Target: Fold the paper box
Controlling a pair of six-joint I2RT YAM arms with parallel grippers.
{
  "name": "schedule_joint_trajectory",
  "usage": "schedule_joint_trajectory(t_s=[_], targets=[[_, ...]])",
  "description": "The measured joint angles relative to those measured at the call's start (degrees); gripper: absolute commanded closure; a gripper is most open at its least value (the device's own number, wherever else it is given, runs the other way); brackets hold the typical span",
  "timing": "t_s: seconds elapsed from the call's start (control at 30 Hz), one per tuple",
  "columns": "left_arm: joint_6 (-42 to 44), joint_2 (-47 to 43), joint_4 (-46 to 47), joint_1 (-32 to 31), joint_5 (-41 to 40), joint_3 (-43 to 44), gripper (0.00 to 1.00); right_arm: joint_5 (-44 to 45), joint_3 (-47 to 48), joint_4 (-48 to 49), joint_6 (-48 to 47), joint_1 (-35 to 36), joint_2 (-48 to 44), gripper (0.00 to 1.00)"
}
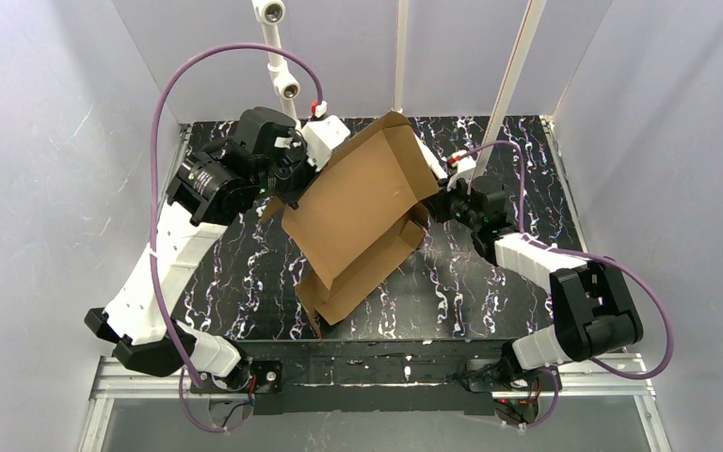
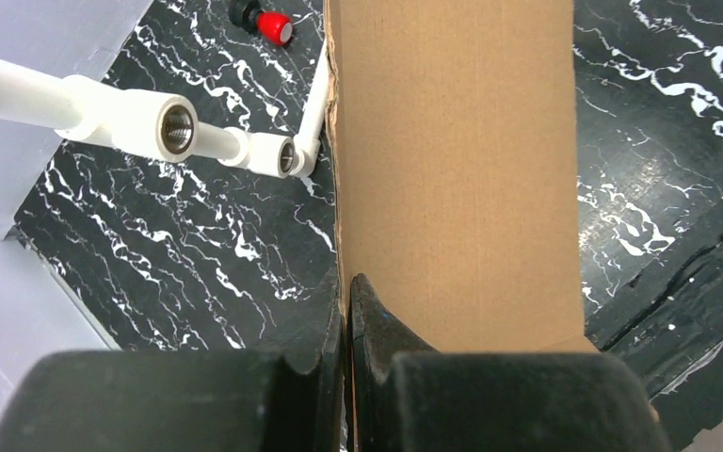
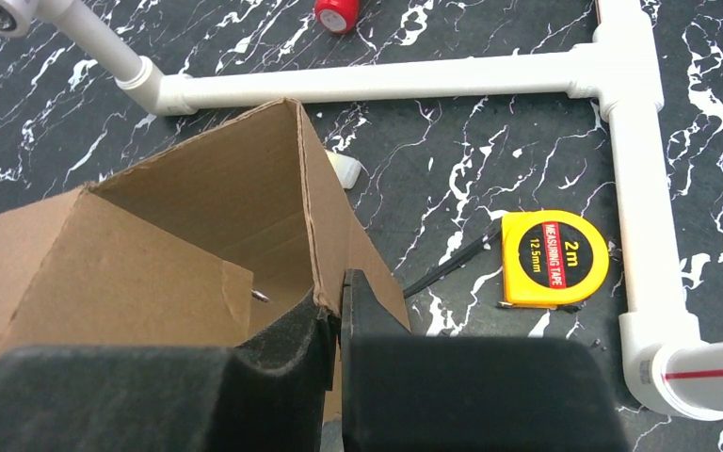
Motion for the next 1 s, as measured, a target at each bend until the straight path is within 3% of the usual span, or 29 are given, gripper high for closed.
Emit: schedule_joint_trajectory(t_s=[0.47,0.83,1.0], targets=[[-0.1,0.0,-0.7,0.0,-2.9,-0.7,1.00,-5.3,2.0,-10.8,-6.8,-1.6,-3.7,0.85],[-0.6,0.0,-1.1,-0.1,-3.0,-1.3,1.00,-7.8,1.6,-17.6,-9.8,-1.6,-7.2,0.71],[-0.6,0.0,-1.3,-0.2,-3.0,-1.3,1.00,-8.1,0.7,-18.8,-10.3,-1.9,-8.8,0.74]])
